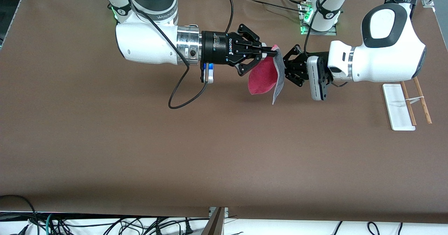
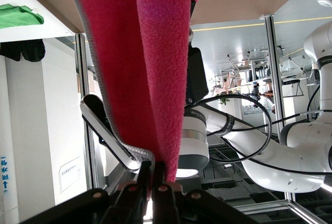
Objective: Pass towel and hang on rack
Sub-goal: 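Hold the towel with the right gripper while the left gripper grasps it, then open the right gripper while the left gripper pulls the towel away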
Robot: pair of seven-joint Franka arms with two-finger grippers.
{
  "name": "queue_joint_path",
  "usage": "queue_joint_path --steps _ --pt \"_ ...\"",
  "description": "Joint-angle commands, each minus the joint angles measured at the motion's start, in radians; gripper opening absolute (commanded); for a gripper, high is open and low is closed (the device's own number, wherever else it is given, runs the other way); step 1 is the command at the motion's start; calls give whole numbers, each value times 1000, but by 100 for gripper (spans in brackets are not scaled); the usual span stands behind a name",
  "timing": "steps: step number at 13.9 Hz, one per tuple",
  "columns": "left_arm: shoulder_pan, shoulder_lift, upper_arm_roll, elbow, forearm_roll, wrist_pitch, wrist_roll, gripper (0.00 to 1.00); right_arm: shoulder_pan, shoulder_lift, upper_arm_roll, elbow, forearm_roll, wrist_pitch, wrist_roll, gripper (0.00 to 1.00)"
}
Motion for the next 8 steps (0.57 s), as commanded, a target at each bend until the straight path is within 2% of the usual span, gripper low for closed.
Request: queue_joint_path --steps 1,5,6,7,8 --pt "3 -11 -2 -18 -29 11 31 0 4 11 -3 23 -7 9 18 37" --pt "6 -11 -2 -16 -23 7 31 0 4 9 -5 23 -7 9 18 38" --pt "14 -11 -1 -15 -13 1 31 0 3 9 -5 23 -7 9 19 69" --pt "17 -9 7 -13 -9 -18 30 0 -2 11 -5 23 -5 7 19 95" --pt "20 -9 16 -10 28 -30 30 0 -5 11 -6 23 -7 4 19 99"
